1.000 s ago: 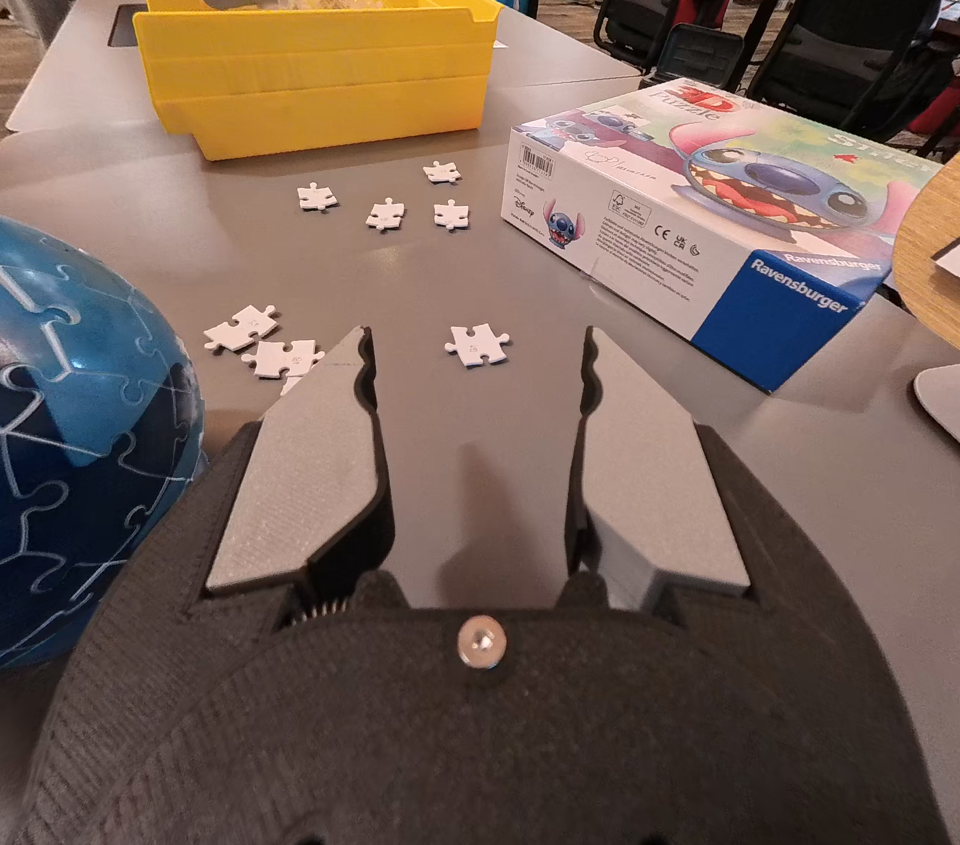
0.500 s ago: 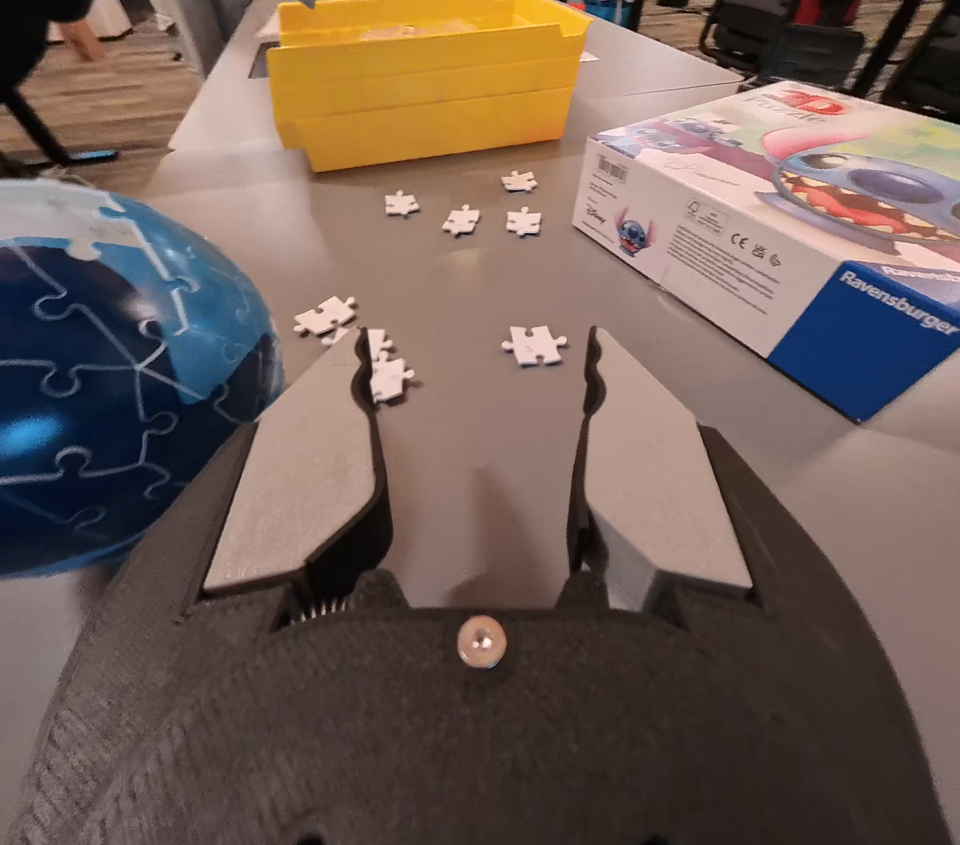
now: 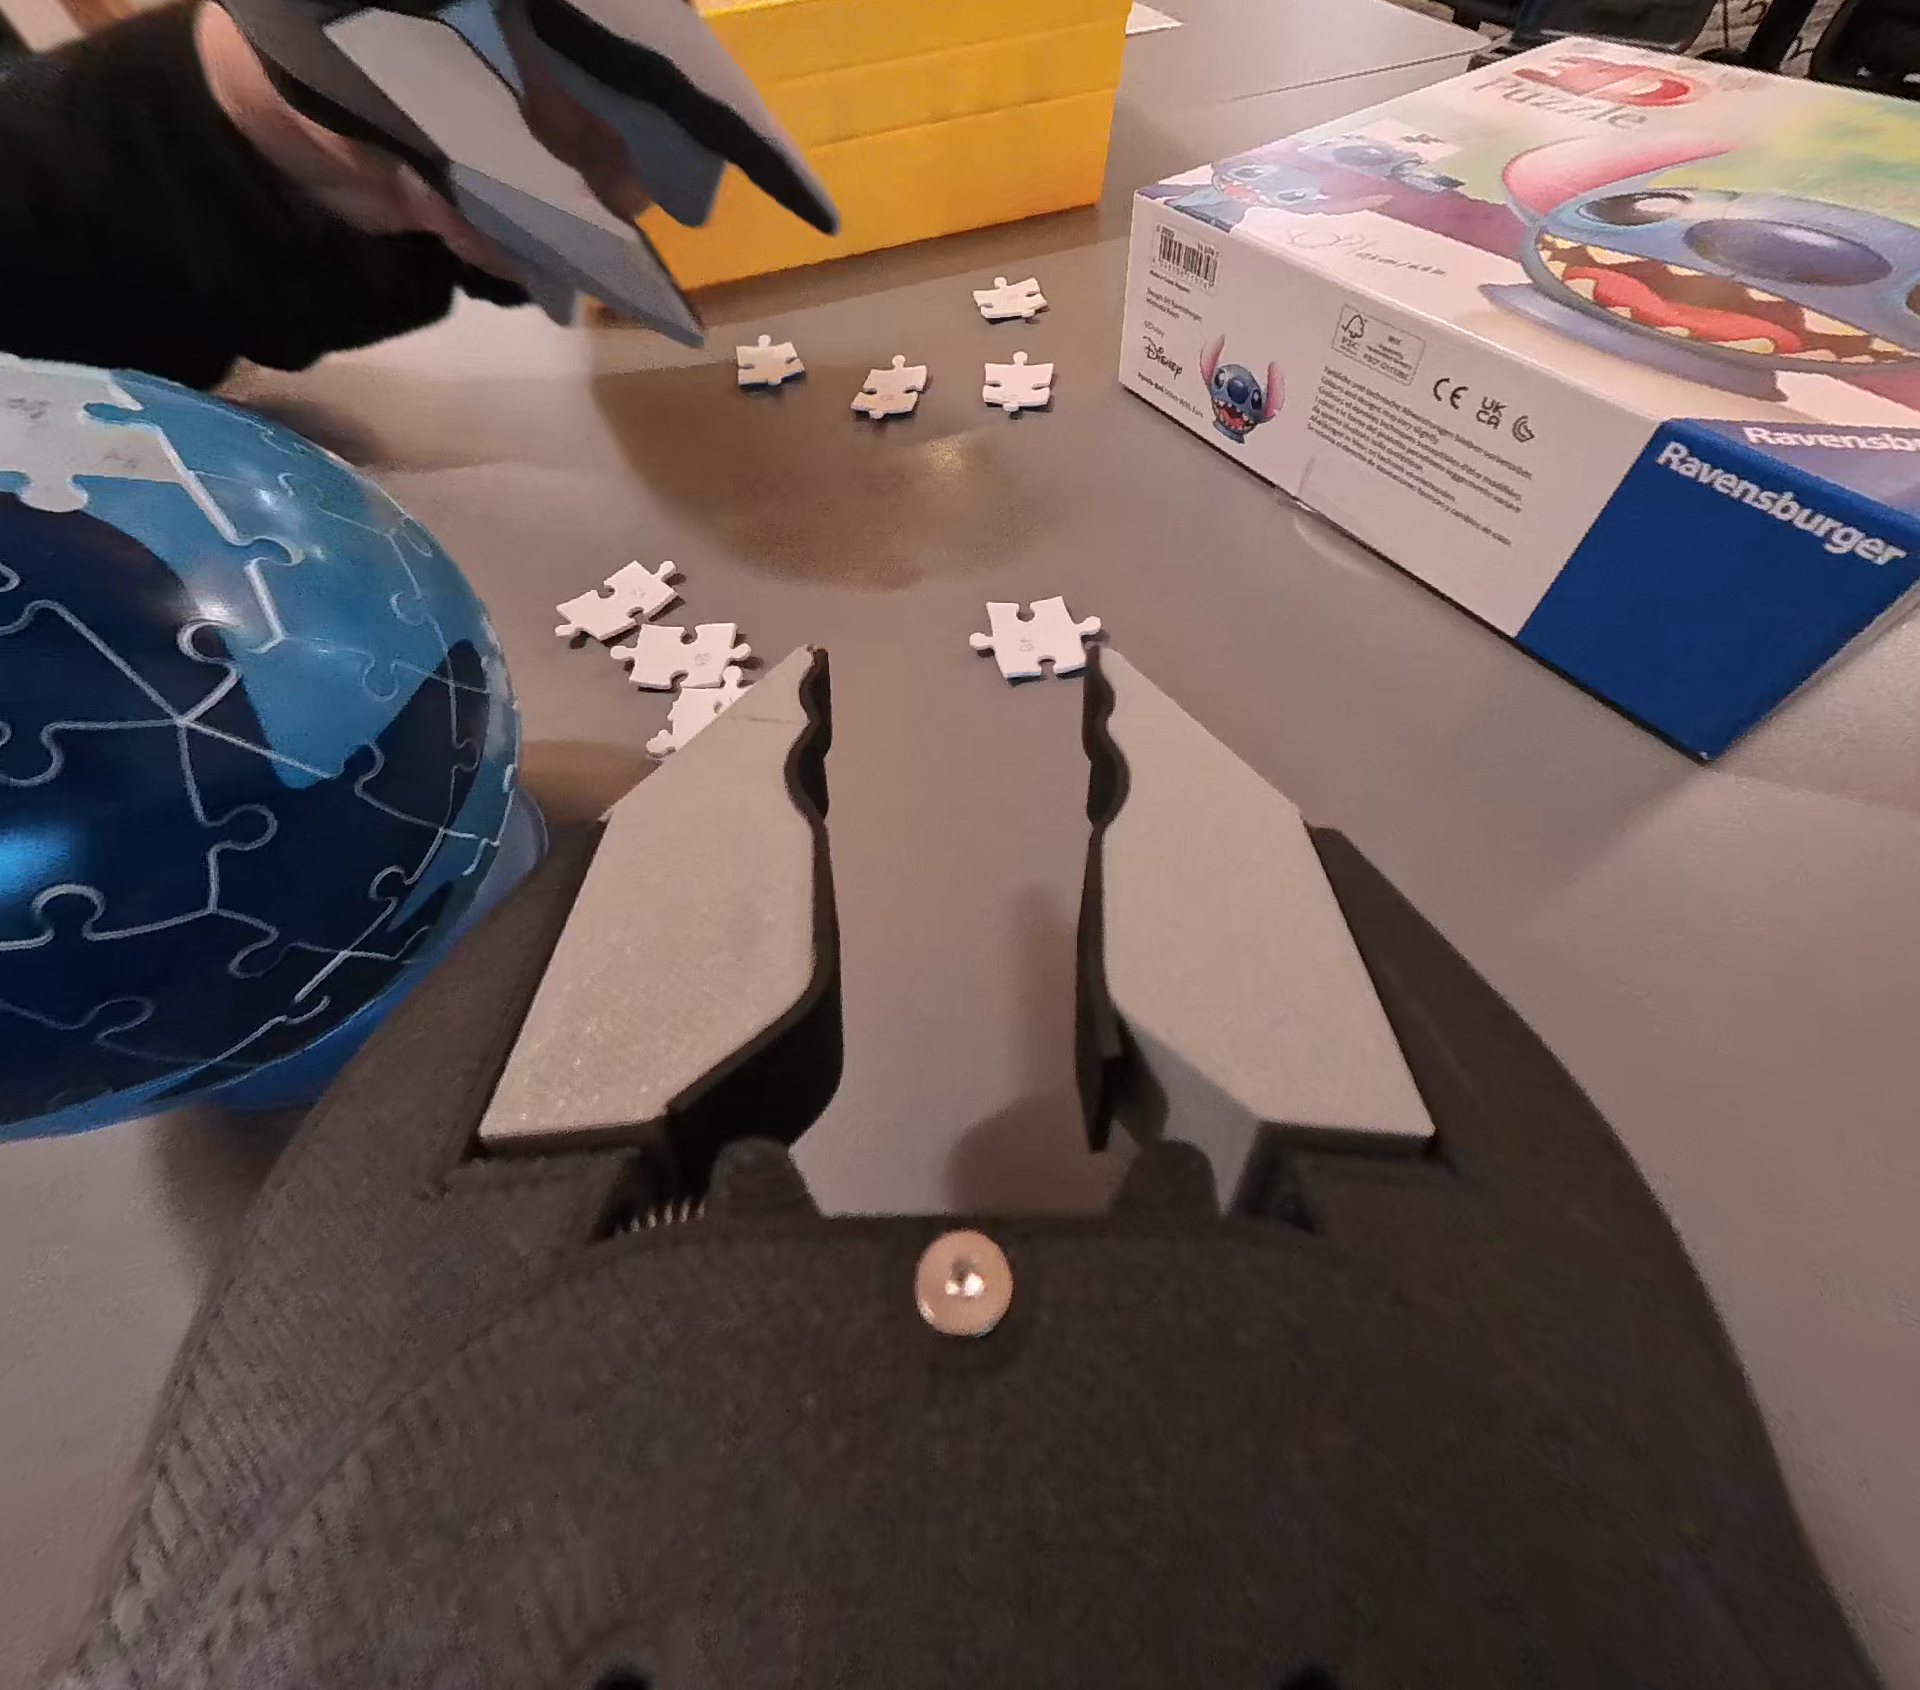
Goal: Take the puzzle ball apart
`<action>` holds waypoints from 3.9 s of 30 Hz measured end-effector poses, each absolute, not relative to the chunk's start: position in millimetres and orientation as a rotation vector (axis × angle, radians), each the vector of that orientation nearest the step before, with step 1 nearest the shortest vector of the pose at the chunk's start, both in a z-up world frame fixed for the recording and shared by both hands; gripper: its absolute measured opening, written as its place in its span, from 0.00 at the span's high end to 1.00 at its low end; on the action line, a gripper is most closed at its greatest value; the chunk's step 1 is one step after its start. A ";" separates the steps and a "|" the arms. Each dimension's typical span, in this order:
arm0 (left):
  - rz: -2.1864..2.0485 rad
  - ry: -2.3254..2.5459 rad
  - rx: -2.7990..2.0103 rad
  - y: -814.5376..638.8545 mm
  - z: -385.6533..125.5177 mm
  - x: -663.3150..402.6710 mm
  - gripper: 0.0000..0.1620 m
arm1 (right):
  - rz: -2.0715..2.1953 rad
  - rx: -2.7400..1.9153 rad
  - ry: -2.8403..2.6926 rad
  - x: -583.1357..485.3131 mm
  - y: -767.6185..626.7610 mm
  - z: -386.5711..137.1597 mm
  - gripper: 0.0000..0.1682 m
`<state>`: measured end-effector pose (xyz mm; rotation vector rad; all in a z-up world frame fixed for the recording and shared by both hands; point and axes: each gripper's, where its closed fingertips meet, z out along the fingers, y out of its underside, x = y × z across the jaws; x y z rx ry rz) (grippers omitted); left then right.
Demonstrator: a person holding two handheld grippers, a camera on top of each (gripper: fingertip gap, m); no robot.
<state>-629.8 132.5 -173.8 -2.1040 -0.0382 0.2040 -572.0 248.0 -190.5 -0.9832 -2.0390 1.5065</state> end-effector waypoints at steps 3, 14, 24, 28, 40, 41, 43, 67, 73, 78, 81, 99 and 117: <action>0.156 -0.039 -2.075 169.2 -184.1 -634.9 0.71 | 1.505 -0.994 -2.061 -572.5 246.7 -193.1 0.73; 0.141 -0.001 -2.066 207.5 -204.4 -644.4 0.75 | 1.417 -1.065 -2.134 -596.9 242.2 -207.8 0.63; 0.174 0.026 -2.155 201.1 -226.4 -648.0 0.78 | 1.265 -0.987 -2.312 -619.8 223.1 -229.3 0.65; 0.146 0.045 -2.161 201.6 -227.6 -642.0 0.80 | 1.102 -0.973 -2.344 -627.3 223.2 -242.8 0.72; 0.093 0.048 -2.170 207.1 -229.3 -625.7 0.85 | 1.043 -0.885 -2.315 -622.2 214.5 -238.7 0.79; 0.072 0.043 -2.158 207.6 -227.4 -623.3 0.85 | 1.040 -0.853 -2.295 -620.1 213.3 -234.0 0.79; -0.015 0.026 -2.126 207.9 -222.6 -616.0 0.85 | 1.023 -0.783 -2.247 -616.8 212.7 -223.6 0.79; -0.811 -0.117 -1.811 202.1 -176.0 -581.7 0.87 | 1.123 -0.442 -2.025 -586.6 197.1 -162.4 0.81; -0.952 -0.140 -1.673 199.0 -154.9 -580.1 0.97 | 1.167 -0.434 -2.013 -583.4 192.3 -157.5 0.81; -0.944 -0.131 -1.671 199.8 -154.3 -578.3 1.00 | 1.163 -0.419 -2.019 -582.5 187.9 -159.0 0.81; -0.823 -0.109 -1.723 202.2 -160.9 -584.1 0.99 | 1.122 -0.481 -2.044 -589.5 192.4 -167.5 0.81; -0.130 -0.018 -1.818 202.8 -171.0 -624.6 1.00 | 0.761 -0.777 -1.956 -621.9 247.8 -189.9 0.88; 0.060 0.092 -1.858 203.1 -175.7 -621.9 1.00 | 0.944 -0.762 -2.055 -610.0 226.0 -190.8 0.89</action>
